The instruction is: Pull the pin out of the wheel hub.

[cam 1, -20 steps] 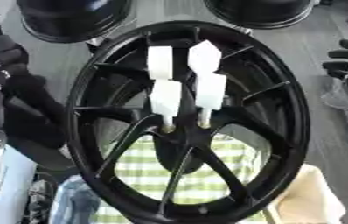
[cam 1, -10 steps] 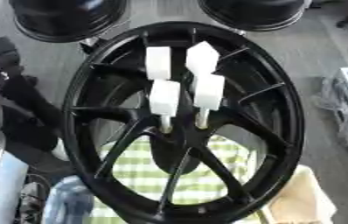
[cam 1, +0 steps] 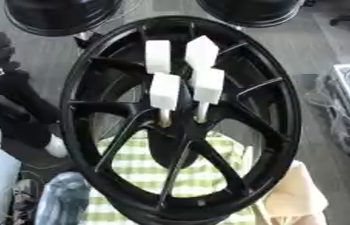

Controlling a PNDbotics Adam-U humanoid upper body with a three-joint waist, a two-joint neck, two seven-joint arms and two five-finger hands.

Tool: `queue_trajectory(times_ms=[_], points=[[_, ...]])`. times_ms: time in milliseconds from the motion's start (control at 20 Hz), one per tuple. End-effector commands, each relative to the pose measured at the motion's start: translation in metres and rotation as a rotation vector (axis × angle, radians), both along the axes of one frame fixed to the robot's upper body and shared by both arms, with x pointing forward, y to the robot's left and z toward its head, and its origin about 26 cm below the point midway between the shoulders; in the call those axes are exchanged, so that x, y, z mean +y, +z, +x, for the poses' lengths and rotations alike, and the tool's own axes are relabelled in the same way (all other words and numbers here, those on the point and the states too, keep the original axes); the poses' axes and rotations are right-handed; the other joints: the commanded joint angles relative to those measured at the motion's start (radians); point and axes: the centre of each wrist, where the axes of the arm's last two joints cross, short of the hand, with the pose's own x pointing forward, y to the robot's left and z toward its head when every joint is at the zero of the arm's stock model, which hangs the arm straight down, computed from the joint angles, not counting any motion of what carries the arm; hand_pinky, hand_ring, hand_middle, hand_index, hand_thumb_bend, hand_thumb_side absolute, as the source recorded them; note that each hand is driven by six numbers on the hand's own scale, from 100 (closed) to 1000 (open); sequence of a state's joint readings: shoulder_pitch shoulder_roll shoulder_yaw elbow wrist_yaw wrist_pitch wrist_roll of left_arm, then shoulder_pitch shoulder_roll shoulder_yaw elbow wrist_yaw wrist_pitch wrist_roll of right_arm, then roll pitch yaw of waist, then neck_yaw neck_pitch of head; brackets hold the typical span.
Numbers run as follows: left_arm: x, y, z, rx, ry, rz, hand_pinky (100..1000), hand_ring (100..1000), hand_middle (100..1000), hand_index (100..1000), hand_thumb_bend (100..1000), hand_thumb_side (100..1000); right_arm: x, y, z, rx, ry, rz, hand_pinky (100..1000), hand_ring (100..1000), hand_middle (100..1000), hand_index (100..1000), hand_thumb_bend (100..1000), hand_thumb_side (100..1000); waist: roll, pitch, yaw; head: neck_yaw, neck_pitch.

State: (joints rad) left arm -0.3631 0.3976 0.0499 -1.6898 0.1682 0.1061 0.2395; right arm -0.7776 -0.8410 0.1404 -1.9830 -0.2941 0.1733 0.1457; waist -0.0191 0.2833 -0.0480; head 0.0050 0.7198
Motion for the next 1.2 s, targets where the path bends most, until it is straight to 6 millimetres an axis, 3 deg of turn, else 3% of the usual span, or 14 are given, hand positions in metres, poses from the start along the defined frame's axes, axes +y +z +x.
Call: queue_trajectory(times_ms=[50, 300, 600, 850, 950, 1200], points=[[0.009, 0.013, -0.004, -0.039, 0.019, 0.033, 746, 788, 723, 759, 118, 859, 0.012, 0.015, -0.008, -0.053, 0.011, -0.099, 863, 827, 803, 886, 100, 369, -0.001, -0.025, -0.010, 0.009, 0.005], [0.018, 0.013, -0.007, -0.035, 0.050, 0.049, 747, 789, 723, 759, 116, 859, 0.047, 0.026, -0.013, -0.091, 0.056, -0.230, 851, 821, 801, 892, 100, 379, -0.011, -0.027, -0.039, 0.032, 0.021], [0.023, 0.011, -0.009, -0.026, 0.066, 0.060, 747, 789, 723, 757, 116, 862, 0.079, 0.021, -0.015, -0.110, 0.068, -0.435, 808, 769, 770, 865, 100, 434, -0.020, -0.025, -0.046, 0.039, 0.032], [0.025, 0.012, -0.009, -0.030, 0.077, 0.054, 747, 789, 723, 757, 117, 862, 0.089, 0.010, -0.013, -0.134, 0.088, -0.572, 790, 724, 748, 850, 100, 438, -0.023, -0.021, -0.043, 0.050, 0.032], [0.025, 0.013, -0.009, -0.031, 0.076, 0.052, 747, 789, 722, 756, 117, 862, 0.090, 0.006, -0.012, -0.138, 0.098, -0.606, 779, 706, 743, 853, 100, 478, -0.023, -0.020, -0.042, 0.052, 0.030], [0.025, 0.014, -0.008, -0.035, 0.075, 0.048, 747, 789, 721, 755, 118, 861, 0.093, -0.001, -0.010, -0.125, 0.120, -0.653, 780, 718, 740, 861, 100, 465, -0.023, -0.019, -0.037, 0.052, 0.026]])
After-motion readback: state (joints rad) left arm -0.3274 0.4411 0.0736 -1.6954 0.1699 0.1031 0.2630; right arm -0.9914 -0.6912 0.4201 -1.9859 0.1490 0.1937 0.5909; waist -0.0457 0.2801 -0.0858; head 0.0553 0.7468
